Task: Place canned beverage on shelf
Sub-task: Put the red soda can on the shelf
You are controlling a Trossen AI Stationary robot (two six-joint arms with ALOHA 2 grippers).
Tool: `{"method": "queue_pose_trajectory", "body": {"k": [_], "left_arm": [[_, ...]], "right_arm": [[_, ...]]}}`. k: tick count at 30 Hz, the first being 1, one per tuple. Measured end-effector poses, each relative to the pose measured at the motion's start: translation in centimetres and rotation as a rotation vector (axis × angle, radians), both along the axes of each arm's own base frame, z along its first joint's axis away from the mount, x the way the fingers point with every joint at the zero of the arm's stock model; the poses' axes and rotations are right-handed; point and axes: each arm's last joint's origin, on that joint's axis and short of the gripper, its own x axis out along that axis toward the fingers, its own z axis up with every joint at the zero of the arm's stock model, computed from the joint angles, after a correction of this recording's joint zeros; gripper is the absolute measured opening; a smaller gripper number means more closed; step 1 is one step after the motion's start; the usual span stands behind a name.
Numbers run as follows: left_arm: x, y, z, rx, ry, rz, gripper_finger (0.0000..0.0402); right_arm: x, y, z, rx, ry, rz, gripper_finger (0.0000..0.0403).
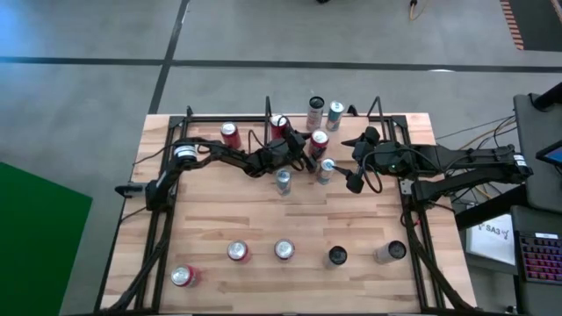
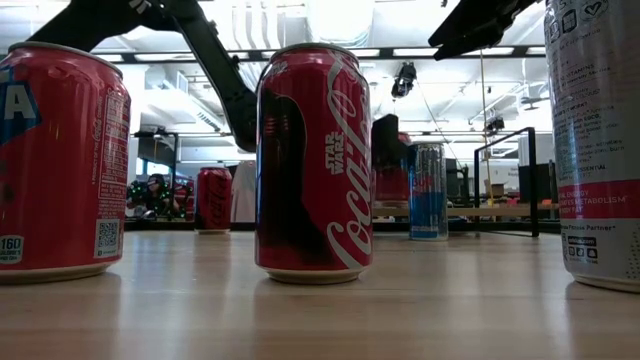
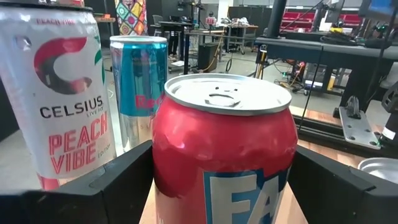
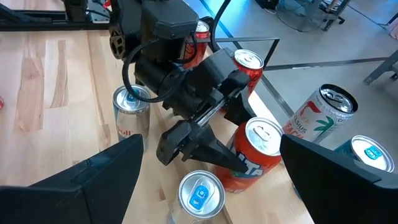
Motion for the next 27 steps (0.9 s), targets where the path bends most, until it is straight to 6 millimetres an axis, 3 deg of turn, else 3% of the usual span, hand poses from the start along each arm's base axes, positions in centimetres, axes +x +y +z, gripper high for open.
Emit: {"method": "queue_pose_trajectory", "body": {"k": [27], "left_arm": [[0.01,-0.01,-0.19,0.025,0.026,-0.001,0.032]], "right_arm": [[0.0,0.01,0.0,0.0,0.0,0.0,0.0368]]}}
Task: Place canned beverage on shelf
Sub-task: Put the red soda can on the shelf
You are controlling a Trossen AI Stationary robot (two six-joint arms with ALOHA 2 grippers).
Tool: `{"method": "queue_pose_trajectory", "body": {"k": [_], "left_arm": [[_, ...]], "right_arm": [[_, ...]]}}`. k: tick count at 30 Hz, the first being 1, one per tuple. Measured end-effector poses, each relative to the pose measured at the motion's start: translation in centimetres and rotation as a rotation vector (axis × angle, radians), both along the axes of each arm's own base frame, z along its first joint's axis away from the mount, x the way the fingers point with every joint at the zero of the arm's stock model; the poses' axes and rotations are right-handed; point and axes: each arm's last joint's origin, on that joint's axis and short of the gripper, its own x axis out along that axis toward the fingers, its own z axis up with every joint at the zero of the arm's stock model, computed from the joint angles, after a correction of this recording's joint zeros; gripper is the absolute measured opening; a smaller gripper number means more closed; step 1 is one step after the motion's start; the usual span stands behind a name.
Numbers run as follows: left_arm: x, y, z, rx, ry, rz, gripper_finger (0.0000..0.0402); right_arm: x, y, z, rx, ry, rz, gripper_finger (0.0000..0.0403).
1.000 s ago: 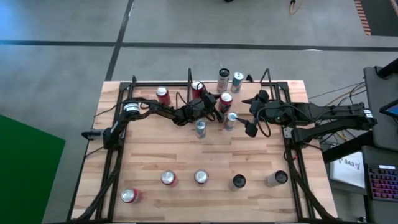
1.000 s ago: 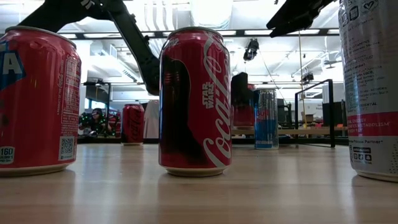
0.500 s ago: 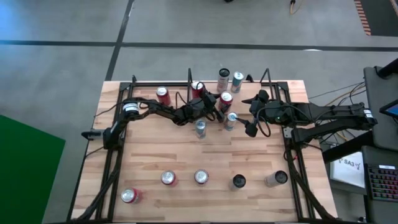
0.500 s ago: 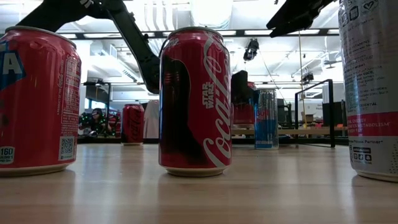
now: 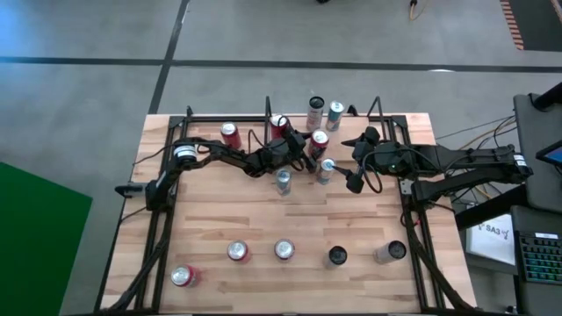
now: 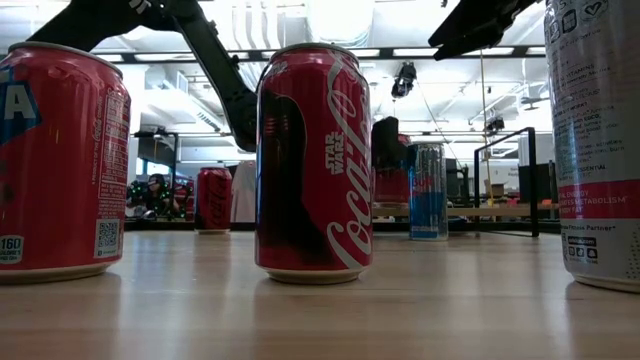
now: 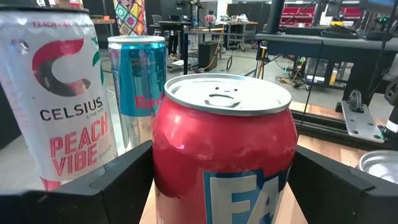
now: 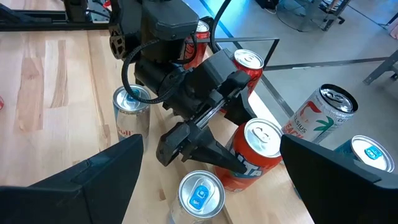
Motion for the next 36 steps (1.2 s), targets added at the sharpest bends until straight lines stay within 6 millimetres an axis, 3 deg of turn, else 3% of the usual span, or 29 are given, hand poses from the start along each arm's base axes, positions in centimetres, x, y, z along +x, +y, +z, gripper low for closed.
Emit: {"method": "queue_pose_trajectory", "body": {"k": [15,36], "left_arm": [[0.0,0.0,0.2,0.004,-0.018,0.0,0.0358],[-0.2,-0.2,2.0,0.013,-0.049,-0.005,0.0359]], "right_arm": [[0.0,0.0,0.0,-0.001,0.001,0.001,0.0368],[0.0,0.0,0.0,0.0,0.001,0.001,0.0368]]}}
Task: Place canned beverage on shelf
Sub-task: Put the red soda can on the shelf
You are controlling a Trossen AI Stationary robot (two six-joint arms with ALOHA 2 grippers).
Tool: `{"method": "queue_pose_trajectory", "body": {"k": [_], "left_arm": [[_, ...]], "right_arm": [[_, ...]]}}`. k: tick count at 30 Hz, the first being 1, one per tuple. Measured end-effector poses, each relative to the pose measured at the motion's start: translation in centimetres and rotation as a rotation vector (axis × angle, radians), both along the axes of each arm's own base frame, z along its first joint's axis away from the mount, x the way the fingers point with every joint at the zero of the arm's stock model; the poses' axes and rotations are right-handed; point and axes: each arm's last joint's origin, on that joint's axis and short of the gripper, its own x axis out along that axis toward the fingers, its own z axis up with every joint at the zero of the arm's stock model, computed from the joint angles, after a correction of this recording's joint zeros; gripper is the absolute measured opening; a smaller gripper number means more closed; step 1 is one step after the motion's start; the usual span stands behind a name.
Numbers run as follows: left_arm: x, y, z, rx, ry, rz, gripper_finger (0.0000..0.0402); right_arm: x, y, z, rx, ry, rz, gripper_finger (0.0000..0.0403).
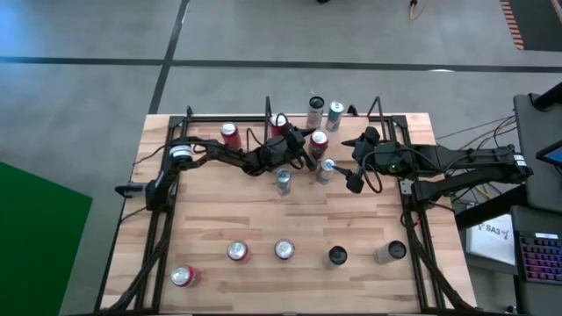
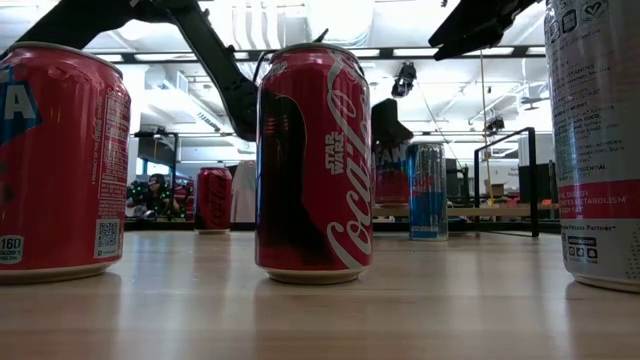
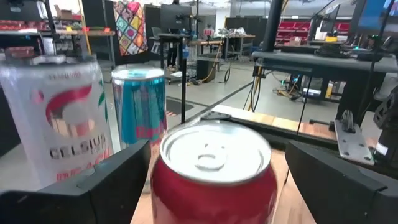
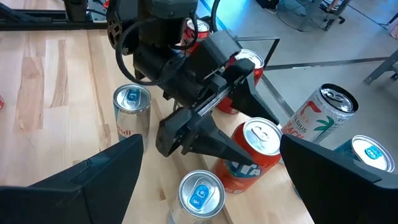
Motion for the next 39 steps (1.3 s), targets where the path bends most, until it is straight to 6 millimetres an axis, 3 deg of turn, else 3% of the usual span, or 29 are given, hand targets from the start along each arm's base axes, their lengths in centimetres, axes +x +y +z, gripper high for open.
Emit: {"method": "queue_pose_trajectory", "body": {"k": [12,18,30,39], "left_arm": [[-0.5,-0.2,3.0,0.033,-0.052,0.0,0.0359],[-1.3,-1.2,6.7,0.114,-0.063,-0.01,0.0359],[-5.3,-6.6,16.0,0.309,0.023,-0.103,0.0359],[-9.5,-9.8,17.9,0.35,0.003,-0.17,0.0359]], "right_arm": [[0.0,0.0,0.0,0.017,-0.009,-0.01,0.0368],[0.0,0.0,0.0,0.043,-0.023,-0.025,0.0368],[0.0,0.0,0.0,0.107,-0.053,-0.057,0.0368],[1.7,0.0,0.7,0.111,-0.029,-0.036,0.0368]]}}
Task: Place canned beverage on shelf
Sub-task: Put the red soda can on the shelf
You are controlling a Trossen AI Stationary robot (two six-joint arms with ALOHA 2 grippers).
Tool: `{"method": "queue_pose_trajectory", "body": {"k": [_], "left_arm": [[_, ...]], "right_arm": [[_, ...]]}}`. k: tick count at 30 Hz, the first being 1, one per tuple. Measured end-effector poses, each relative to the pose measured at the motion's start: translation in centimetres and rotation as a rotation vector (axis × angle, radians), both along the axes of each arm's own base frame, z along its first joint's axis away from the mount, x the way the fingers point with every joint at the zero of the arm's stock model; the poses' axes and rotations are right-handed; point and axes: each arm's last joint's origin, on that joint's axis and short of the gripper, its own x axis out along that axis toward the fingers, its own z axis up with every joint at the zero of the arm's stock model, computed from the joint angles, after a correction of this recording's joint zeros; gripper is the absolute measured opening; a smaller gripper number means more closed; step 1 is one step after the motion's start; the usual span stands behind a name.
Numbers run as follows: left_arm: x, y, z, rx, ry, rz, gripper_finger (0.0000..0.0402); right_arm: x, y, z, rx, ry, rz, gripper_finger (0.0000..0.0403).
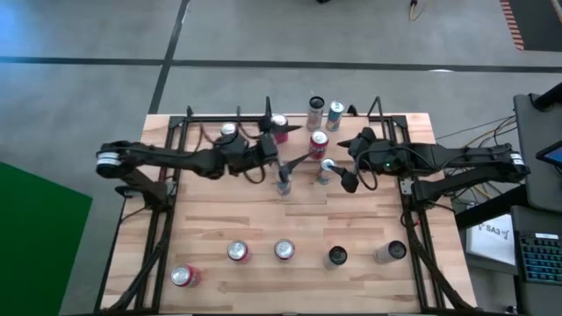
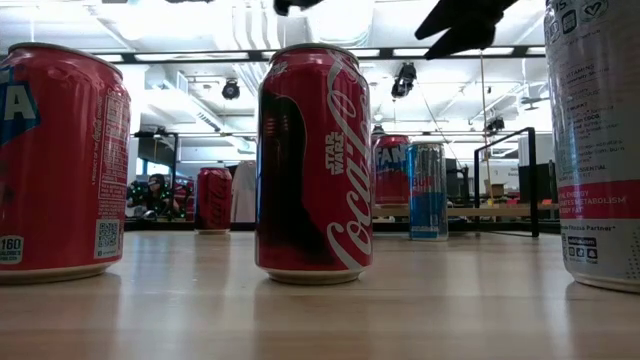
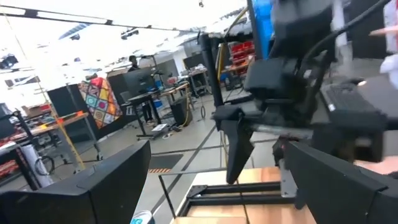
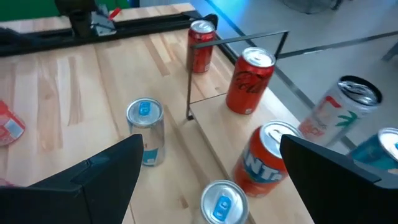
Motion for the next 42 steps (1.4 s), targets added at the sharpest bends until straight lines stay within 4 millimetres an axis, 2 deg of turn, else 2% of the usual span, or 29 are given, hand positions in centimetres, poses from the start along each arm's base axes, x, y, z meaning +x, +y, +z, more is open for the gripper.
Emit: {"method": "queue_pose_trajectory", "body": {"k": [9,15,20,29,37,42], "left_arm": [[-6.4,-2.3,0.3,-0.079,-0.082,-0.021,0.0359],[-9.9,-3.5,0.0,-0.104,-0.139,-0.036,0.0359],[-11.8,-3.9,-0.4,-0.118,-0.173,-0.058,0.0359],[-13.0,-3.9,-1.0,-0.132,-0.187,-0.064,0.0359],[-12.7,-3.9,-1.3,-0.13,-0.178,-0.063,0.0359],[-12.6,-3.9,-1.3,-0.129,-0.182,-0.063,0.0359]], "right_arm": [[3.6,-0.3,1.4,0.004,0.08,-0.013,0.0359],[6.3,-1.2,2.3,0.005,0.112,-0.044,0.0315],[8.3,-2.2,2.6,0.012,0.119,-0.08,0.0274],[10.3,-4.6,1.6,0.041,0.191,-0.163,0.0177],[9.8,-7.0,0.6,0.099,0.265,-0.224,0.0025],[9.0,-8.5,0.2,0.166,0.304,-0.253,0.0012]]}}
